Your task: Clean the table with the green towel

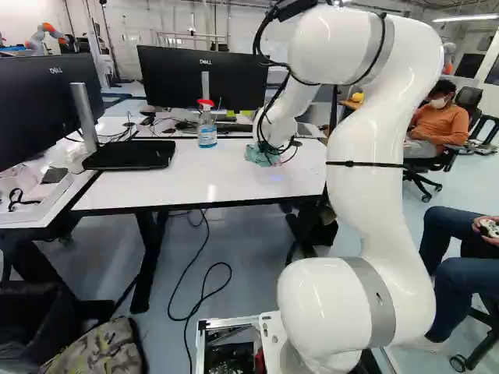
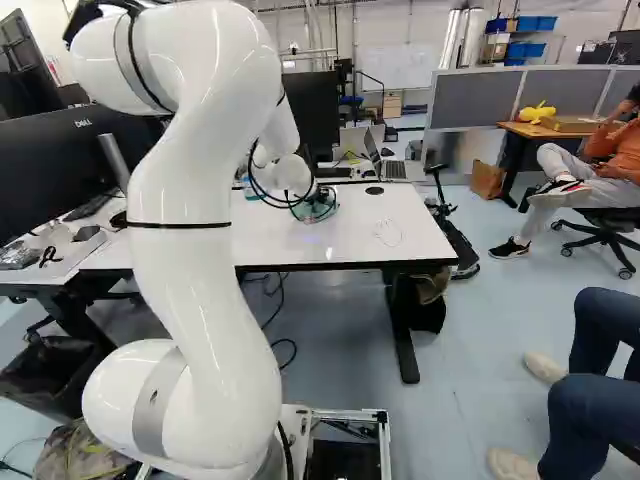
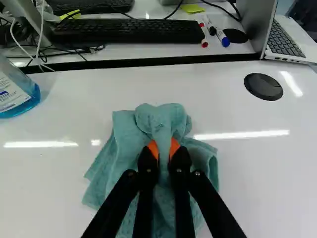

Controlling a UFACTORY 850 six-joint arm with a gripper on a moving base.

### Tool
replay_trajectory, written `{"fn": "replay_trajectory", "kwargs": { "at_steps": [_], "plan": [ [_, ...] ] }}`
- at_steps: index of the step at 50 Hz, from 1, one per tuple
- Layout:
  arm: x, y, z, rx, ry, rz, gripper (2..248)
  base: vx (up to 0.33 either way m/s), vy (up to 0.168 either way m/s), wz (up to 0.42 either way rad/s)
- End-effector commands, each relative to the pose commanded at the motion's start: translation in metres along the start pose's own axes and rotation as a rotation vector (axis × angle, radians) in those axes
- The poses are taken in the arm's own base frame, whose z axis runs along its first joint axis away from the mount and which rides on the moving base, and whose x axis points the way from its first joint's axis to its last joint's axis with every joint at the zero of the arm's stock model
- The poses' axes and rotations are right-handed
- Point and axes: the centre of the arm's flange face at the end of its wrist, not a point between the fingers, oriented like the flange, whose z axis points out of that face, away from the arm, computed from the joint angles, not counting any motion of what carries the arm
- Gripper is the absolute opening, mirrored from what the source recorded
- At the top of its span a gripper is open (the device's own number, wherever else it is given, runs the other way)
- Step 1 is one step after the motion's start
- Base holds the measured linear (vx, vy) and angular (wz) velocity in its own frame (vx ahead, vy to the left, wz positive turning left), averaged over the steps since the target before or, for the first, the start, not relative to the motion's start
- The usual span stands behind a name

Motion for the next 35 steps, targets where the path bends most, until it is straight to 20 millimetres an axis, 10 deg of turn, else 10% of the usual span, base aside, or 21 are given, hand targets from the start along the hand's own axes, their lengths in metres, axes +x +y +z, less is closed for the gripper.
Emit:
{"fn": "replay_trajectory", "kwargs": {
  "at_steps": [35],
  "plan": [
    [0.017, -0.04, 0.023, 0.048, 0.029, -0.041, 43, 0.0, 0.0, 0.0]
  ]
}}
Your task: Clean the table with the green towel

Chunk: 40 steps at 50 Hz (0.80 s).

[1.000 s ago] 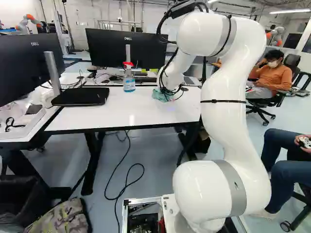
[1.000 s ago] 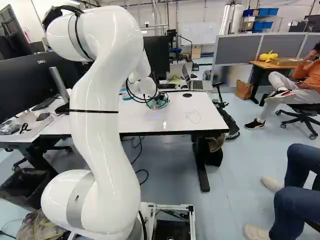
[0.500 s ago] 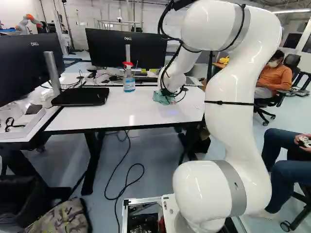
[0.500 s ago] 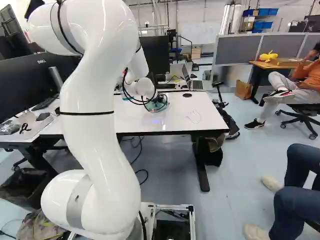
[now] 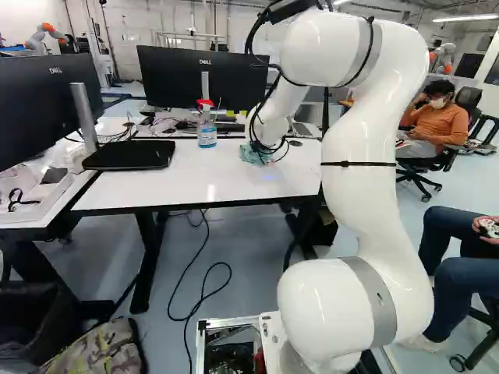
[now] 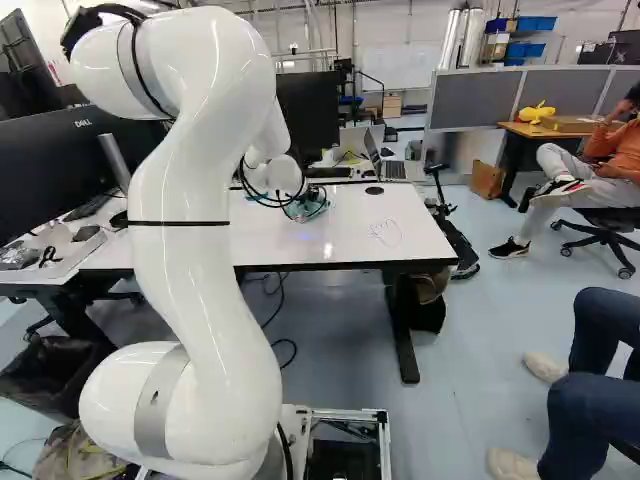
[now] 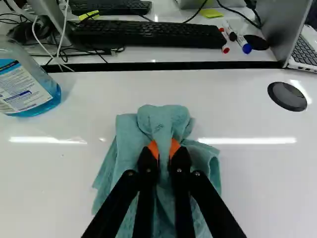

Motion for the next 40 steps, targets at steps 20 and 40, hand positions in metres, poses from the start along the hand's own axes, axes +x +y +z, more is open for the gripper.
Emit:
{"fn": "replay_trajectory", "kwargs": {
  "at_steps": [20, 40],
  "plan": [
    [0.02, -0.007, 0.032, 0.008, 0.037, -0.007, 43, 0.0, 0.0, 0.0],
    [0.026, 0.018, 0.042, -0.021, 0.048, 0.016, 43, 0.0, 0.0, 0.0]
  ]
}}
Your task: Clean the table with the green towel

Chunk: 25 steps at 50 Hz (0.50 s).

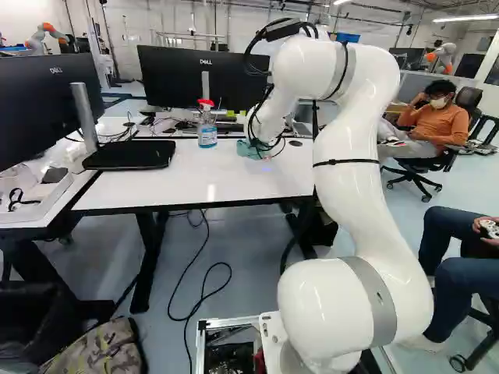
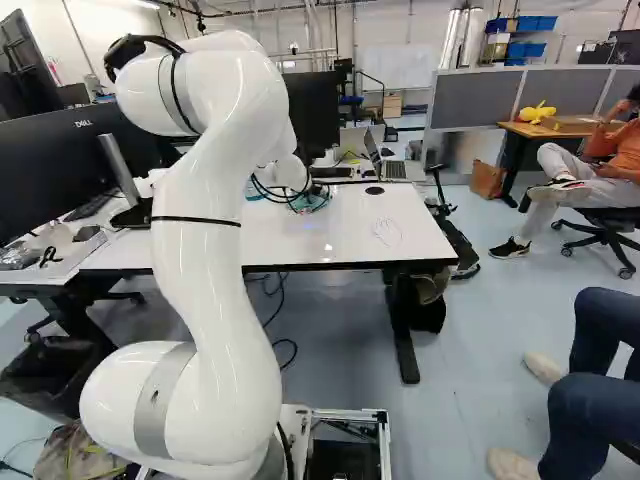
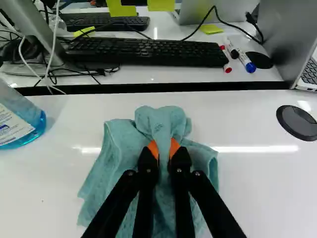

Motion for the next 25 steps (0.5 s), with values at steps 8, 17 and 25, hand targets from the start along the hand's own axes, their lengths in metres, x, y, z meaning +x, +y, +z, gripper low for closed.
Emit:
{"fn": "replay_trajectory", "kwargs": {
  "at_steps": [8, 17, 25],
  "plan": [
    [-0.004, 0.009, -0.008, -0.011, -0.008, 0.009, 43, 0.0, 0.0, 0.0],
    [-0.012, 0.016, -0.021, -0.019, -0.021, 0.015, 43, 0.0, 0.0, 0.0],
    [-0.019, 0.021, -0.034, -0.025, -0.033, 0.02, 43, 0.0, 0.0, 0.0]
  ]
}}
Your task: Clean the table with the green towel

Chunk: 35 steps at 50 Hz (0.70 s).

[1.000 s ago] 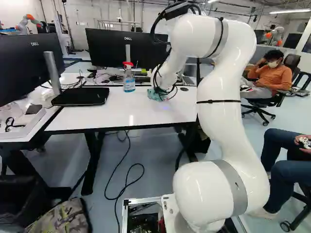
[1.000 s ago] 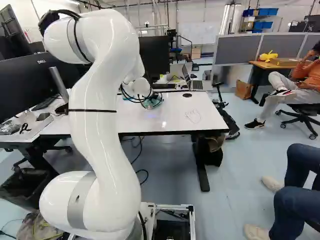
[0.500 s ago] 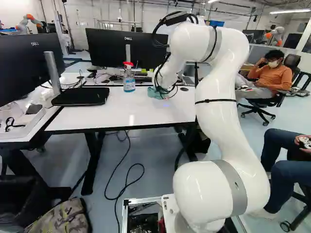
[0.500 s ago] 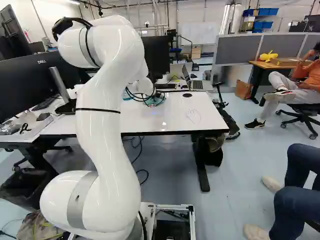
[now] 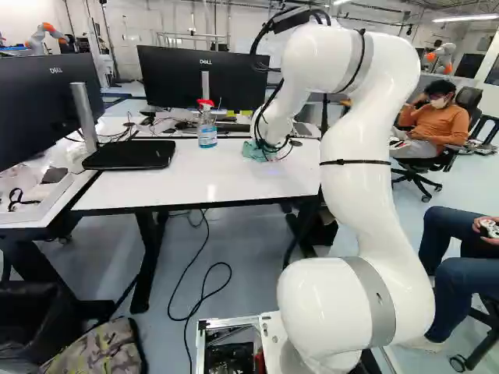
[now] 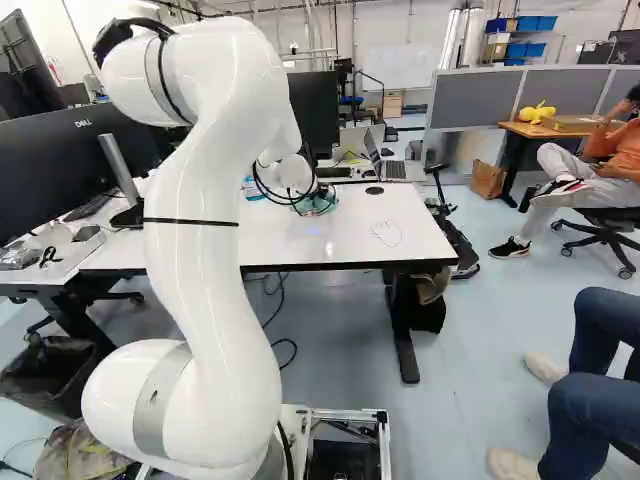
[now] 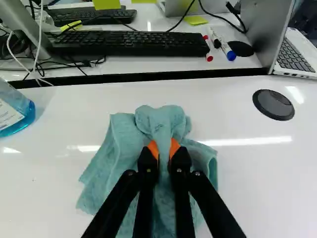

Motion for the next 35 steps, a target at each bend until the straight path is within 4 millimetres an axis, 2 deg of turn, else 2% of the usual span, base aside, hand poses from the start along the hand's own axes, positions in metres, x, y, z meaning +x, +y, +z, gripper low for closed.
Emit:
{"fn": "replay_trajectory", "kwargs": {
  "at_steps": [20, 35],
  "plan": [
    [-0.02, 0.008, -0.032, -0.011, -0.029, 0.009, 43, 0.0, 0.0, 0.0],
    [-0.027, -0.009, -0.043, 0.011, -0.037, -0.008, 43, 0.0, 0.0, 0.0]
  ]
}}
